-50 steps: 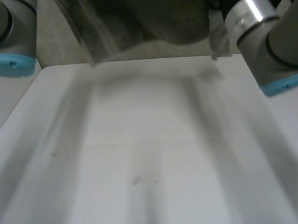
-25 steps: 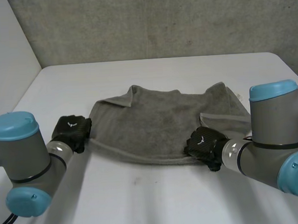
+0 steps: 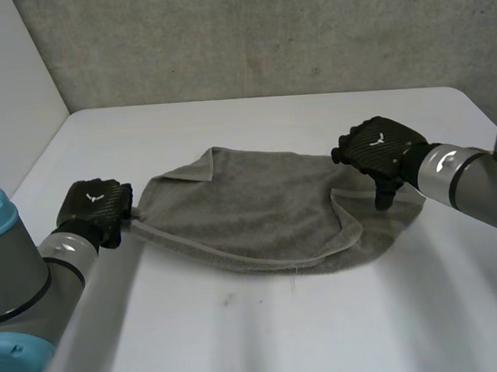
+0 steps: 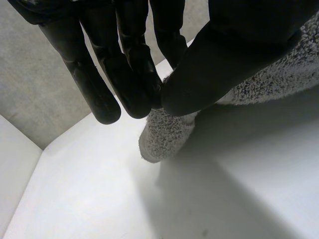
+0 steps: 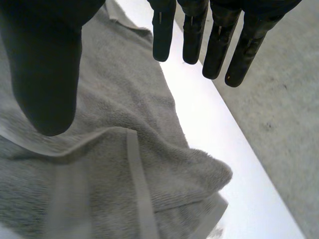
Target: Fold the towel.
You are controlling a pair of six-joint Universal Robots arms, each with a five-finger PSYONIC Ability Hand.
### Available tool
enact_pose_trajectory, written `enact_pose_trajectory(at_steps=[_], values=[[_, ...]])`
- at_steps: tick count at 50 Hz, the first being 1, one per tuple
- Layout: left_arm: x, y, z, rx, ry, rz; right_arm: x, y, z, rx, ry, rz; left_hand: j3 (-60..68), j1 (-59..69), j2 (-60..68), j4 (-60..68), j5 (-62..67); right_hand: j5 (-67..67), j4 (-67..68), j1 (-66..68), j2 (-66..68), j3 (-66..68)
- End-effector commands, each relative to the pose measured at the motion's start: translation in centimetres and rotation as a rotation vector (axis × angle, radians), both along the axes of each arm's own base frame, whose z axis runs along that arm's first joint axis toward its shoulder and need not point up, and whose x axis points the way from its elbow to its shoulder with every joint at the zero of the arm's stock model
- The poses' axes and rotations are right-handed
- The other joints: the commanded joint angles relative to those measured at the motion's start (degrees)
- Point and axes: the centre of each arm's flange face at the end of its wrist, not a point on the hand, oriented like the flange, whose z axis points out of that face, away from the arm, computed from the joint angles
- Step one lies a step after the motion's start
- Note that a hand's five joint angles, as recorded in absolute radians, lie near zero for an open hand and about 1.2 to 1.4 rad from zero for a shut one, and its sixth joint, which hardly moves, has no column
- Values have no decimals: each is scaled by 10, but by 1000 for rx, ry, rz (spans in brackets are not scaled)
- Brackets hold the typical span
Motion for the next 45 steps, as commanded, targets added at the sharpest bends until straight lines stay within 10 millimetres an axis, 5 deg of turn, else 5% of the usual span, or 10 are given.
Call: enact_pose_trajectory(at_steps=[1,11,24,33,36,38,45], values=[[1,0,-2,7,-2,4,14,-21,-29,-89,136,128,103,116,102,102,105,76,73,90,57,68],[1,1,-3,10,-3,3,22,-32,-79,-217,338,261,103,116,102,102,105,123,120,137,104,115],[1,1,-4,13,-4,3,27,-41,-110,-214,359,291,103,116,102,102,105,130,127,144,111,122],[2,1,-5,16,-5,4,28,-44,-116,-210,362,292,103,116,102,102,105,147,144,160,128,138],[2,1,-5,16,-5,4,28,-44,-119,-208,362,294,103,116,102,102,105,284,282,298,266,276],[2,1,-5,16,-5,4,29,-47,-114,-225,360,289,103,116,102,102,105,567,565,581,549,559],[2,0,-5,14,-4,6,30,-56,-84,-307,315,237,103,116,102,102,105,605,603,619,587,597]])
